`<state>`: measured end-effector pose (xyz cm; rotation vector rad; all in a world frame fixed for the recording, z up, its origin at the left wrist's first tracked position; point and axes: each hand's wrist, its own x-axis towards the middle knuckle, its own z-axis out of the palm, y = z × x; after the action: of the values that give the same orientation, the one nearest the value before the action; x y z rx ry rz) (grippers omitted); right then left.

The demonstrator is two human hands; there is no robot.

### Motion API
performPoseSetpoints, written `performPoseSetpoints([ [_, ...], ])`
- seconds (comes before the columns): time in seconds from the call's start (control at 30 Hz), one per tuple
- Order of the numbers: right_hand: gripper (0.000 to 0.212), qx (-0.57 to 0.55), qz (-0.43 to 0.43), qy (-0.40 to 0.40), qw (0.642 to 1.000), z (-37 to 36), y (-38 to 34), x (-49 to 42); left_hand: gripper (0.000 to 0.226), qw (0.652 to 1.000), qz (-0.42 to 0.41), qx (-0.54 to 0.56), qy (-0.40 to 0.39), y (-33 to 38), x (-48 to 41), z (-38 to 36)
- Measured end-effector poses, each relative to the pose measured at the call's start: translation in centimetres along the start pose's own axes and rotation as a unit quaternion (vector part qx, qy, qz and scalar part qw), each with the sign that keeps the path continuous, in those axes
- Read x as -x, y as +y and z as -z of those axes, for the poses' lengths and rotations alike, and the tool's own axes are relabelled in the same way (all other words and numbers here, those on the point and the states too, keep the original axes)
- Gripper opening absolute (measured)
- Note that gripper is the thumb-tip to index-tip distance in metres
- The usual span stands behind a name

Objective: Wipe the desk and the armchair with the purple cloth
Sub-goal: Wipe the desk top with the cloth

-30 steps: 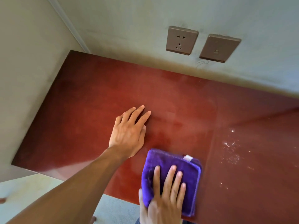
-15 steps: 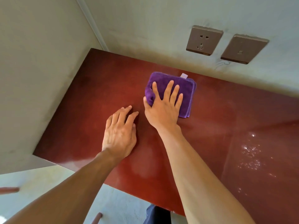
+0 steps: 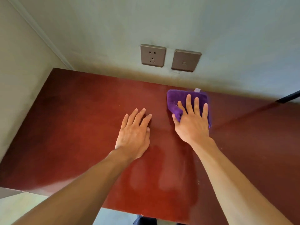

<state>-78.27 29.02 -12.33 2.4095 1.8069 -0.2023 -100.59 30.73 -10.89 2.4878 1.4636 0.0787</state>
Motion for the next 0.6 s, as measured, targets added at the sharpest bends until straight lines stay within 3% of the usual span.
performPoseSetpoints([
  [0.2, 0.061, -0.135, -0.055, -0.021, 0.989, 0.1, 7.4, -3.6, 0.055, 0.999, 0.021, -0.032, -0.034, 5.3, -2.9, -2.5],
  [0.4, 0.062, -0.131, 0.003, -0.052, 0.990, -0.8, 8.6, -2.4, 0.053, 0.998, 0.043, -0.032, -0.029, 6.2, -3.5, -4.0],
  [0.6, 0.063, -0.162, -0.004, -0.056, 0.985, -1.6, 7.8, 4.6, 0.051, 0.997, 0.049, -0.044, -0.027, 6.2, -3.8, -4.2],
])
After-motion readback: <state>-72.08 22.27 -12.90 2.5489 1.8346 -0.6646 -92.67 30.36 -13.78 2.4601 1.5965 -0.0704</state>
